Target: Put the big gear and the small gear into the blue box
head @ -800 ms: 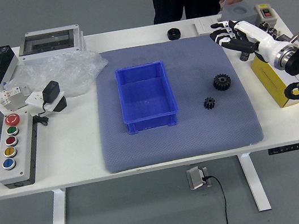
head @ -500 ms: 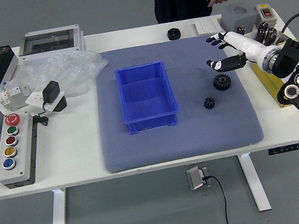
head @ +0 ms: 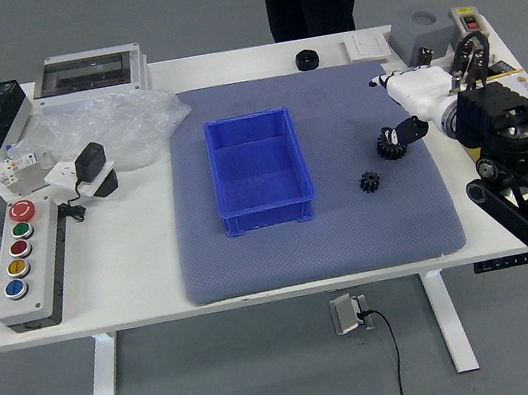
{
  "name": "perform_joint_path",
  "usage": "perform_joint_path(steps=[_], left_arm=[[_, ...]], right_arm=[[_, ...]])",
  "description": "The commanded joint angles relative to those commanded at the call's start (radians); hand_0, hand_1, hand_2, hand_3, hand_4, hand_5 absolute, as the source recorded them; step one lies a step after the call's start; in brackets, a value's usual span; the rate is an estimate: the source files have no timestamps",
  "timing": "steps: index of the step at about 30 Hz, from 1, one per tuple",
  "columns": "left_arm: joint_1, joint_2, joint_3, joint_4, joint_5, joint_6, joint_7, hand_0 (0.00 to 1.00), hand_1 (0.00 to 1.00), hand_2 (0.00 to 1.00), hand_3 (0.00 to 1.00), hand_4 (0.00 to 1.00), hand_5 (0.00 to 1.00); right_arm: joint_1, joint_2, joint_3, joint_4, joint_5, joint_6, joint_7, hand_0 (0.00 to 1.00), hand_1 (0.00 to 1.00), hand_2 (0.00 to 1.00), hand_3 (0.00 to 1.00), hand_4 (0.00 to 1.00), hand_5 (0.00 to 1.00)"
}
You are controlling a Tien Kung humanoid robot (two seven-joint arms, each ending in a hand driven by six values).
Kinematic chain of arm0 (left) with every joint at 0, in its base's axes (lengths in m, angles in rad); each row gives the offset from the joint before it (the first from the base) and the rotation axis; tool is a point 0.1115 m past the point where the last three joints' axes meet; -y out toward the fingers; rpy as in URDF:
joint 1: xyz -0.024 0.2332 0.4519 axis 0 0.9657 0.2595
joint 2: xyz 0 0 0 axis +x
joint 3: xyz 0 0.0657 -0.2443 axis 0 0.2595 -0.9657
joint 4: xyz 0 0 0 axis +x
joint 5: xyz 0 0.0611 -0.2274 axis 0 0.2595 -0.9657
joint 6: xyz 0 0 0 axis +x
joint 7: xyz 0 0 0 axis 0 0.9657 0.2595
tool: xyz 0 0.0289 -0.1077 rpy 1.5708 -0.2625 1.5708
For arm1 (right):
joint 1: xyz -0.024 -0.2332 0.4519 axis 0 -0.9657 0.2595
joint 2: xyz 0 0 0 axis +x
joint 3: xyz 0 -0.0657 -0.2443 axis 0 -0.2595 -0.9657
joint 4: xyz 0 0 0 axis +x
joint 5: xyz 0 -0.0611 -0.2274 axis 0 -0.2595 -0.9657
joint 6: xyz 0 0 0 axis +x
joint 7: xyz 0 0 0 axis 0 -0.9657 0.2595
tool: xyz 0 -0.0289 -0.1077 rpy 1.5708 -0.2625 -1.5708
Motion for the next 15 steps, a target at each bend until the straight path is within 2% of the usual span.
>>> perform_joint_path(steps=[2, 3, 8, 9, 15], left_arm=[[0.000, 0.000, 0.000, 0.000, 0.000, 0.000, 0.000, 0.877, 0.855, 0.858, 0.877, 0.778, 0.500], [0.000, 0.000, 0.001, 0.000, 0.000, 0.000, 0.000, 0.877, 0.855, 0.859, 0.875, 0.778, 0.501], [0.000, -0.002, 0.003, 0.000, -0.002, -0.001, -0.001, 0.877, 0.855, 0.859, 0.875, 0.778, 0.501], [0.000, -0.002, 0.003, 0.000, -0.002, -0.001, -0.001, 0.877, 0.855, 0.858, 0.875, 0.776, 0.502], [0.000, -0.004, 0.004, 0.000, -0.001, -0.002, -0.002, 0.877, 0.855, 0.858, 0.874, 0.775, 0.502]], right_arm=[[0.013, 0.006, -0.019, -0.030, 0.000, -0.009, 0.007, 0.880, 0.823, 0.941, 0.948, 0.674, 0.202], [0.020, 0.011, -0.030, -0.050, 0.000, -0.015, 0.012, 0.814, 0.747, 0.862, 0.902, 0.680, 0.184], [0.043, 0.031, -0.061, -0.134, 0.000, -0.038, 0.035, 0.814, 0.747, 0.862, 0.902, 0.680, 0.184], [0.047, 0.036, -0.068, -0.151, 0.000, -0.040, 0.039, 0.802, 0.719, 0.839, 0.874, 0.682, 0.184], [0.061, 0.057, -0.094, -0.218, 0.000, -0.046, 0.049, 0.803, 0.723, 0.839, 0.880, 0.687, 0.182]])
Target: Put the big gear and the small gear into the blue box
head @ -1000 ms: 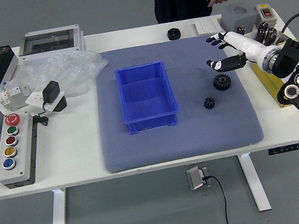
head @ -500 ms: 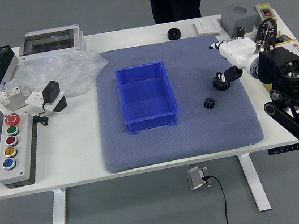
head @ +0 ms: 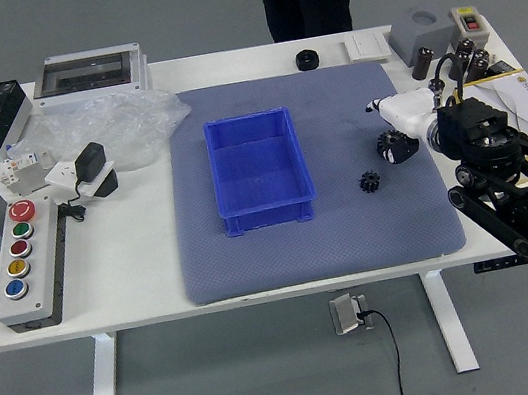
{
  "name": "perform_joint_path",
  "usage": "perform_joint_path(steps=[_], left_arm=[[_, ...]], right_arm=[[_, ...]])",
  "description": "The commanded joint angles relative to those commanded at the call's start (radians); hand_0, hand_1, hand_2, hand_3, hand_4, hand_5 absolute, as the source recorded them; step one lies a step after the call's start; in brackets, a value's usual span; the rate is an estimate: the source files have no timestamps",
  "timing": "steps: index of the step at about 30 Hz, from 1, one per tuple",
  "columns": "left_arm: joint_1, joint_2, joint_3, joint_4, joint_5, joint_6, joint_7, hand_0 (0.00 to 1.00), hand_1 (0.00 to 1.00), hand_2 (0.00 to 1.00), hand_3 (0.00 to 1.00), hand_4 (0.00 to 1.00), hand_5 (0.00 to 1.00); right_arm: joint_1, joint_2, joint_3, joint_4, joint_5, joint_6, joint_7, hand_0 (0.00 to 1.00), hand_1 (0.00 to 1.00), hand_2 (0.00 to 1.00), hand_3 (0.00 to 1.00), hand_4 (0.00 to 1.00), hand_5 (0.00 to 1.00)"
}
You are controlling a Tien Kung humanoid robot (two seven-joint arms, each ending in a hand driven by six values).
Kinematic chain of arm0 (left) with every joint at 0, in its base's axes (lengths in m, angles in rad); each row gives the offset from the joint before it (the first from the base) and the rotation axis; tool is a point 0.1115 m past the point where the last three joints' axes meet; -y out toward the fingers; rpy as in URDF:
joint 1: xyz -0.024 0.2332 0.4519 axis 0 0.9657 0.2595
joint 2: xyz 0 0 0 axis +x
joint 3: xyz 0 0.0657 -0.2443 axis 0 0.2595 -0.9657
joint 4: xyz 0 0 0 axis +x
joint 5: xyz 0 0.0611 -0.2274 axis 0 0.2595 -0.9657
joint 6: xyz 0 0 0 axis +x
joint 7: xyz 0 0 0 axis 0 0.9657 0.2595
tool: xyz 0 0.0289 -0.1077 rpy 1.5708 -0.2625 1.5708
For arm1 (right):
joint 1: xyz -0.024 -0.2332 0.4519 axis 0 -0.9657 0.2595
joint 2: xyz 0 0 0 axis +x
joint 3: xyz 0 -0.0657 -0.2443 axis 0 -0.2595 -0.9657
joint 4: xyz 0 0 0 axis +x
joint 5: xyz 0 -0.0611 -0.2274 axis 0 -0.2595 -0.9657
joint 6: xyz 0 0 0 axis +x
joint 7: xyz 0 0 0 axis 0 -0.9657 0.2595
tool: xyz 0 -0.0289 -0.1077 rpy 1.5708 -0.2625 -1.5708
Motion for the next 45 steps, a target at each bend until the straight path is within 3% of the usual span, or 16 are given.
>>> perform_joint_path(steps=[35, 45], left_arm=[[-0.005, -0.008, -0.004, 0.000, 0.015, -0.004, 0.001, 0.876, 0.855, 0.857, 0.868, 0.772, 0.498], [-0.007, -0.009, -0.005, 0.000, 0.022, -0.006, 0.001, 0.876, 0.855, 0.857, 0.868, 0.771, 0.495]], right_arm=[[0.048, 0.078, 0.027, -0.210, 0.000, -0.023, 0.019, 0.807, 0.742, 0.833, 0.860, 0.685, 0.141], [0.062, 0.105, 0.041, -0.264, 0.000, -0.032, 0.023, 0.772, 0.721, 0.782, 0.777, 0.670, 0.153]])
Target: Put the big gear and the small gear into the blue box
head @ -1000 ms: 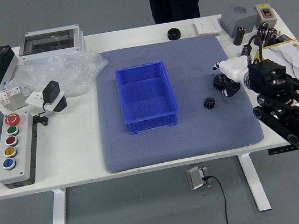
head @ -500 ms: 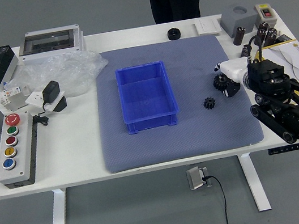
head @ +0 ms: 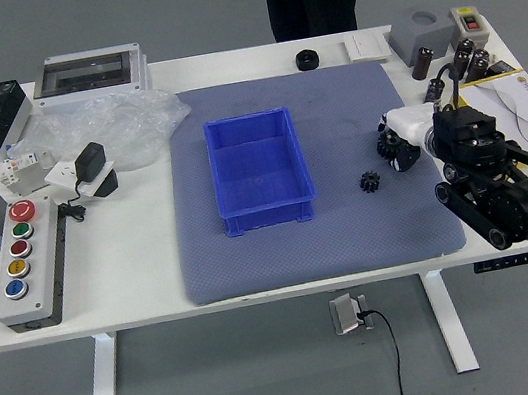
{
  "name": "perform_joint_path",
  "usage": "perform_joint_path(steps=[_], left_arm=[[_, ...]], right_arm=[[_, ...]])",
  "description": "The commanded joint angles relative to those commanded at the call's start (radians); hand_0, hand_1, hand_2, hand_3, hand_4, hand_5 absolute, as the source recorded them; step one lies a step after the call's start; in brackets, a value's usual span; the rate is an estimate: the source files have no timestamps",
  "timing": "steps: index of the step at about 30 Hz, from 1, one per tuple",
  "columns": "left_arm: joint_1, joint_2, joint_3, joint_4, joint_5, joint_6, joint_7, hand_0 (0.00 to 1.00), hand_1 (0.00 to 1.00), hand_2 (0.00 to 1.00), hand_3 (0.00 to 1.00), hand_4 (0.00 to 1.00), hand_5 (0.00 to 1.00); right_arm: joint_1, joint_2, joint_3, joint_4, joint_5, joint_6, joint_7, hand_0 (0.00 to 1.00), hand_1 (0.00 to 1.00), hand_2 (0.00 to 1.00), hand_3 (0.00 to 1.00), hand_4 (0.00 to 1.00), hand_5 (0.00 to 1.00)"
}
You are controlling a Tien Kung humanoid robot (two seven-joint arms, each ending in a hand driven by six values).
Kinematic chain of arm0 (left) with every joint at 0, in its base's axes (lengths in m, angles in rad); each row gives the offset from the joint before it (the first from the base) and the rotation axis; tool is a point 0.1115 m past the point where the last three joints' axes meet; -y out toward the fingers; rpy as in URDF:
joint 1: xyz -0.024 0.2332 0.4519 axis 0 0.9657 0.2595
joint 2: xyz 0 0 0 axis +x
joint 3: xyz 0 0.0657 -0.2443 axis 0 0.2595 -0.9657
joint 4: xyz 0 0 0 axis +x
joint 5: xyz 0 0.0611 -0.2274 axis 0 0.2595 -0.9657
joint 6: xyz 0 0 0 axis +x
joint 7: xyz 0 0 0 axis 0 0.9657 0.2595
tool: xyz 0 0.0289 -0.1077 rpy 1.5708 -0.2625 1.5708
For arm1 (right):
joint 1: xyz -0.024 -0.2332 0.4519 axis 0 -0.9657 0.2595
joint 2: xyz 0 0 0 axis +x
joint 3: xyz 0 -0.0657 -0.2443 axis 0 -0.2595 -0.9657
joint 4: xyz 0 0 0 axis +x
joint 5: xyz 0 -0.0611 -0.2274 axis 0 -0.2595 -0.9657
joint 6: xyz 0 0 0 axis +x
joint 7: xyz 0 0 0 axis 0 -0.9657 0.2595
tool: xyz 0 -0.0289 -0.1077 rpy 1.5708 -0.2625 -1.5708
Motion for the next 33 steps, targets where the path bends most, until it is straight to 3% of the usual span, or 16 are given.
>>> perform_joint_path(steps=[2, 3, 8, 9, 14, 15, 22, 26, 33], left_arm=[[0.000, 0.000, 0.000, 0.000, 0.001, 0.000, 0.000, 0.876, 0.855, 0.857, 0.868, 0.771, 0.495], [0.000, 0.000, 0.000, 0.000, 0.000, 0.000, 0.000, 0.875, 0.855, 0.857, 0.867, 0.771, 0.493], [0.000, 0.001, 0.000, 0.000, 0.000, 0.001, -0.001, 0.875, 0.855, 0.857, 0.867, 0.771, 0.493], [0.000, 0.001, 0.000, 0.000, 0.000, 0.001, -0.001, 0.875, 0.855, 0.857, 0.866, 0.771, 0.493], [0.001, 0.001, -0.001, 0.000, -0.001, 0.002, -0.002, 0.875, 0.855, 0.857, 0.866, 0.771, 0.493], [0.001, 0.001, -0.001, 0.000, -0.001, 0.002, -0.002, 0.875, 0.855, 0.856, 0.866, 0.770, 0.492], [0.001, 0.001, 0.000, 0.000, -0.005, 0.004, -0.003, 0.874, 0.855, 0.857, 0.866, 0.769, 0.491], [0.002, 0.004, 0.001, 0.000, -0.009, 0.005, -0.003, 0.874, 0.855, 0.857, 0.866, 0.769, 0.491], [0.004, 0.008, 0.000, 0.000, -0.016, 0.008, -0.004, 0.874, 0.855, 0.856, 0.864, 0.768, 0.490]], right_arm=[[0.002, 0.003, 0.003, -0.009, 0.000, -0.003, 0.000, 0.772, 0.721, 0.782, 0.777, 0.670, 0.153], [0.003, 0.005, 0.004, -0.014, 0.000, -0.006, 0.000, 0.701, 0.671, 0.745, 0.704, 0.631, 0.201], [0.005, 0.010, 0.012, -0.025, 0.000, -0.031, 0.000, 0.701, 0.671, 0.745, 0.704, 0.631, 0.201], [0.005, 0.010, 0.013, -0.026, 0.000, -0.037, 0.000, 0.594, 0.535, 0.608, 0.630, 0.543, 0.250], [0.006, 0.011, 0.018, -0.026, 0.000, -0.058, -0.002, 0.594, 0.535, 0.608, 0.630, 0.543, 0.250], [0.006, 0.012, 0.018, -0.026, 0.000, -0.061, -0.003, 0.547, 0.482, 0.532, 0.577, 0.495, 0.225], [0.008, 0.006, 0.025, -0.016, 0.000, -0.072, -0.010, 0.542, 0.463, 0.503, 0.559, 0.502, 0.217], [0.009, -0.008, 0.033, 0.017, 0.000, -0.071, -0.016, 0.542, 0.463, 0.503, 0.559, 0.502, 0.217], [0.010, -0.036, 0.054, 0.131, 0.000, -0.069, -0.028, 0.529, 0.456, 0.492, 0.550, 0.540, 0.223]])
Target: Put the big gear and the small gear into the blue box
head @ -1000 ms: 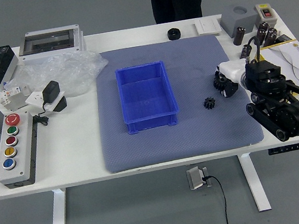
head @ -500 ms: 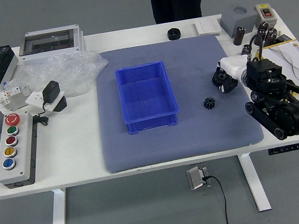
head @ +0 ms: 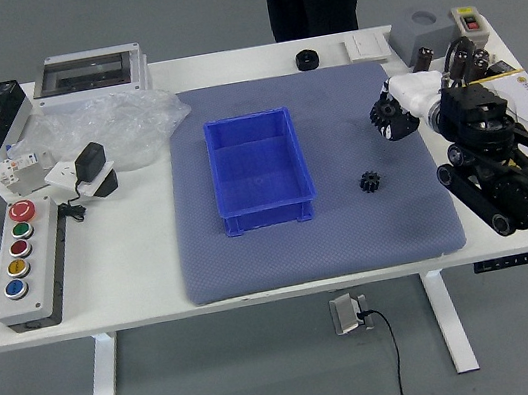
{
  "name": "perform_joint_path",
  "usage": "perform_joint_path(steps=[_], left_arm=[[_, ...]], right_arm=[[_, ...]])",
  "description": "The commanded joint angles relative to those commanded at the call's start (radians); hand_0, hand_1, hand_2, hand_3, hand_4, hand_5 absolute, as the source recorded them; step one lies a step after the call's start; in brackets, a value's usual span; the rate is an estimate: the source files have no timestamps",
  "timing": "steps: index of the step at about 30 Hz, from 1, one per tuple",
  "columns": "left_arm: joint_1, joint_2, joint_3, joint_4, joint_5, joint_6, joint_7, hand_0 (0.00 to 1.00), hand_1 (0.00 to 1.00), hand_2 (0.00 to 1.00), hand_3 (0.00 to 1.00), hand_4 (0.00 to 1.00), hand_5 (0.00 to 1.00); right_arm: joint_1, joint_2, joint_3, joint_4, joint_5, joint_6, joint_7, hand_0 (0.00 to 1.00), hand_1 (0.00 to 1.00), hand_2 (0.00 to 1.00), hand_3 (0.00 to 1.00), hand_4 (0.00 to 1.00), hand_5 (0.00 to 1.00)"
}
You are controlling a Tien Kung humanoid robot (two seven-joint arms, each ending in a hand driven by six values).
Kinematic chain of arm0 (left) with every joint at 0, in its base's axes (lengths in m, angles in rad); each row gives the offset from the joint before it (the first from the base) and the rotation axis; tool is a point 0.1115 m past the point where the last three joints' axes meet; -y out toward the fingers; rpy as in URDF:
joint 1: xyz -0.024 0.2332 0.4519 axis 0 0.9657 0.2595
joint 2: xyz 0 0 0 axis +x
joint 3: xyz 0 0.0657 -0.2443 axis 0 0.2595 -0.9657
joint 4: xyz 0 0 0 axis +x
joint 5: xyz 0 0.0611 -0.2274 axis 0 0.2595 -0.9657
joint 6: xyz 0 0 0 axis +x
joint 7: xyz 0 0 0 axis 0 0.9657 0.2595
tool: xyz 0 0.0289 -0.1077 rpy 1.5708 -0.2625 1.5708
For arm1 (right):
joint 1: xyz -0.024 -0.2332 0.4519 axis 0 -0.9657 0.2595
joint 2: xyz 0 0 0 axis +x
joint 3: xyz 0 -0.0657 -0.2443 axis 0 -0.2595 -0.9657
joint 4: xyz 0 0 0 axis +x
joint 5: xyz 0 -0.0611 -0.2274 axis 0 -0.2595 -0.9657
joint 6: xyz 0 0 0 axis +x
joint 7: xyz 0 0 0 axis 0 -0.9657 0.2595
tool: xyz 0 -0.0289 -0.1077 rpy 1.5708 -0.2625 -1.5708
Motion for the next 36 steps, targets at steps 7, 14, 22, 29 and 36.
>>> perform_joint_path(steps=[7, 14, 22, 29, 36], left_arm=[[0.002, 0.004, -0.002, 0.000, -0.004, 0.002, 0.000, 0.874, 0.855, 0.856, 0.864, 0.769, 0.489], [0.003, 0.005, -0.003, 0.000, -0.005, 0.003, 0.000, 0.874, 0.855, 0.856, 0.863, 0.769, 0.489], [0.006, 0.002, -0.001, 0.000, -0.002, 0.001, 0.000, 0.873, 0.855, 0.855, 0.863, 0.769, 0.489], [0.008, -0.002, -0.001, 0.000, 0.004, 0.000, 0.001, 0.874, 0.855, 0.855, 0.863, 0.770, 0.487], [0.012, -0.002, -0.004, 0.000, 0.009, -0.001, 0.003, 0.873, 0.854, 0.855, 0.862, 0.771, 0.486]], right_arm=[[0.000, -0.002, -0.002, 0.149, 0.000, 0.007, -0.012, 0.533, 0.458, 0.491, 0.551, 0.515, 0.230], [0.007, 0.045, -0.031, 0.274, 0.000, 0.014, -0.018, 0.545, 0.460, 0.491, 0.554, 0.490, 0.222], [0.008, 0.156, -0.085, 0.286, 0.000, 0.009, -0.016, 0.547, 0.462, 0.492, 0.553, 0.487, 0.224], [-0.007, 0.198, -0.115, 0.261, 0.000, 0.031, -0.014, 0.545, 0.464, 0.492, 0.556, 0.485, 0.224], [-0.011, 0.207, -0.112, 0.247, 0.018, 0.085, -0.019, 0.660, 0.602, 0.703, 0.947, 0.854, 0.469]])
